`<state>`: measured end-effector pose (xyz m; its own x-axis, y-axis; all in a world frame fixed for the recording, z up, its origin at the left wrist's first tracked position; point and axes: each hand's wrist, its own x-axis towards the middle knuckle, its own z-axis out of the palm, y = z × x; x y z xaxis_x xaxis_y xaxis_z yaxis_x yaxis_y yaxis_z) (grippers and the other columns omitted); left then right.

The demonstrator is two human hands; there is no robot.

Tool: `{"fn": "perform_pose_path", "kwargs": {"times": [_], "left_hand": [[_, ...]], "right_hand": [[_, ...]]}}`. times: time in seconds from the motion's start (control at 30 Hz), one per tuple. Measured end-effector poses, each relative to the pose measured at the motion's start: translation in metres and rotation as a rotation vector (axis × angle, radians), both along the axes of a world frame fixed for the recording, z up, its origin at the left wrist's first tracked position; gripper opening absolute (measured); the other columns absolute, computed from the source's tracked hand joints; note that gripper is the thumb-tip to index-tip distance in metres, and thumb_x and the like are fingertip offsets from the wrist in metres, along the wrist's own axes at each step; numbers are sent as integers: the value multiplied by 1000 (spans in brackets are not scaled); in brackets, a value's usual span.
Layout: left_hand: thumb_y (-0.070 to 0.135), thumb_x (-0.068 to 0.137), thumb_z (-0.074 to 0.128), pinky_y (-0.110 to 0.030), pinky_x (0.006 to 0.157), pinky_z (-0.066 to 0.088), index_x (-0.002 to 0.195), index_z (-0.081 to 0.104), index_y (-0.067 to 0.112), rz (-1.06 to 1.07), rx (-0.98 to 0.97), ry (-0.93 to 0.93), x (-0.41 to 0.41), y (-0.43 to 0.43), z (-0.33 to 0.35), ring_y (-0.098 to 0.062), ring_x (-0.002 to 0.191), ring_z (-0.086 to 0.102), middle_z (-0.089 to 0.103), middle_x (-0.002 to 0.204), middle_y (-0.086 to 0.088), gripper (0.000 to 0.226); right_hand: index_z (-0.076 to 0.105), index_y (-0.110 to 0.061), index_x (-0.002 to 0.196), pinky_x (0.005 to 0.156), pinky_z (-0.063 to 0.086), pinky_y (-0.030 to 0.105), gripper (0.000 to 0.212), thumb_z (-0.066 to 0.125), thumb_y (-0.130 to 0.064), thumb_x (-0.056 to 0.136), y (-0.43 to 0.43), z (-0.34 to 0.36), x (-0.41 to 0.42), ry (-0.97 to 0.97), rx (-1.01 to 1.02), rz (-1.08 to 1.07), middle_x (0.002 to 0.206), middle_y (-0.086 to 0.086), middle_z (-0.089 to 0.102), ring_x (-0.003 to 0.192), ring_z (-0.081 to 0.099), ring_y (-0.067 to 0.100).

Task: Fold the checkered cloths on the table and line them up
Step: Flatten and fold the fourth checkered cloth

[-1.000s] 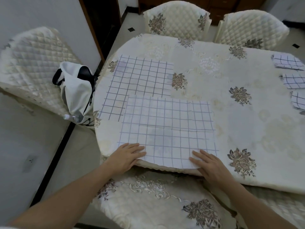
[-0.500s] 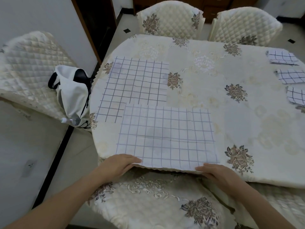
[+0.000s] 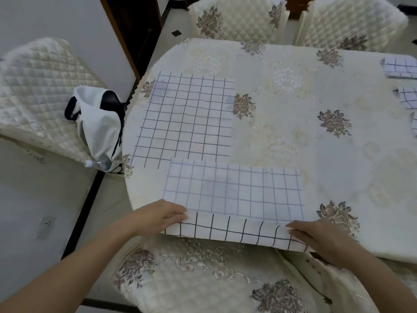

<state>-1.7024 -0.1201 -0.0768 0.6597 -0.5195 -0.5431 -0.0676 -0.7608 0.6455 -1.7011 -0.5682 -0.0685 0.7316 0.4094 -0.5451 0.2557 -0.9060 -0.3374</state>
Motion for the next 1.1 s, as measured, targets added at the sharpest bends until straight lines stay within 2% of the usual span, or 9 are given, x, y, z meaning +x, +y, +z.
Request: {"fn": "perform_pose_path", "kwargs": {"times": [0.1, 0.17, 0.27, 0.4, 0.5, 0.6, 0.7, 0.93, 1.1], "left_hand": [[42, 105, 40, -30, 67, 45, 83, 55, 18, 53, 89, -86, 27, -1, -6, -9, 67, 55, 61, 74, 4, 36], [40, 105, 41, -30, 70, 47, 84, 57, 20, 85, 128, -138, 47, -3, -11, -11, 73, 60, 64, 77, 4, 33], [35, 106, 41, -26, 64, 38, 81, 55, 16, 107, 178, -227, 74, -5, -21, -7, 67, 51, 58, 74, 4, 34], [33, 106, 39, -30, 67, 35, 81, 54, 15, 113, 255, -288, 101, -6, -42, -13, 77, 49, 53, 84, 4, 34], [37, 104, 38, -32, 74, 40, 93, 63, 16, 117, 304, -377, 112, -4, -60, -12, 84, 48, 52, 92, 7, 35], [41, 102, 32, -37, 76, 45, 98, 64, 18, 141, 297, -458, 118, -7, -67, -15, 84, 52, 53, 92, 7, 39], [36, 105, 38, -40, 80, 44, 106, 60, 21, 122, 341, -518, 125, -12, -68, -20, 86, 56, 56, 92, 6, 27], [32, 99, 53, -41, 75, 42, 91, 62, 17, 161, 392, -716, 133, -19, -79, -26, 78, 58, 62, 82, 3, 19], [32, 95, 61, -44, 77, 44, 99, 65, 15, 254, 402, -824, 137, -23, -85, -29, 83, 59, 64, 91, -2, 17]], "right_hand": [[63, -38, 115, 80, 54, 28, 51, 24, -64, 96, 2, -5, 32, -66, -25, 30, 104, -20, 71, 92, 64, 0], [65, -35, 116, 83, 53, 31, 37, 37, -52, 101, 5, -11, 57, -91, -28, 43, 108, -18, 69, 97, 62, 5], [70, -24, 103, 76, 50, 32, 34, 44, -46, 100, 14, -22, 90, -157, 16, 67, 93, -11, 65, 87, 57, 11], [69, -19, 88, 70, 49, 39, 31, 51, -42, 98, 22, -43, 118, -233, 41, 1, 84, -8, 59, 81, 55, 19], [67, -15, 89, 69, 48, 38, 28, 54, -38, 99, 28, -55, 128, -253, 13, -39, 87, -3, 59, 83, 54, 21], [67, -16, 92, 69, 48, 38, 26, 54, -36, 100, 32, -62, 132, -258, 5, -97, 90, -3, 59, 86, 52, 20], [69, -13, 89, 67, 47, 38, 24, 59, -33, 97, 35, -67, 135, -297, 24, -134, 86, -1, 59, 83, 55, 24], [72, -12, 93, 65, 45, 36, 15, 69, -27, 91, 40, -72, 133, -346, 77, -252, 83, 3, 60, 79, 58, 27], [70, -17, 93, 66, 41, 33, 14, 68, -31, 92, 42, -75, 135, -318, 82, -364, 89, -1, 58, 76, 53, 23]]}}
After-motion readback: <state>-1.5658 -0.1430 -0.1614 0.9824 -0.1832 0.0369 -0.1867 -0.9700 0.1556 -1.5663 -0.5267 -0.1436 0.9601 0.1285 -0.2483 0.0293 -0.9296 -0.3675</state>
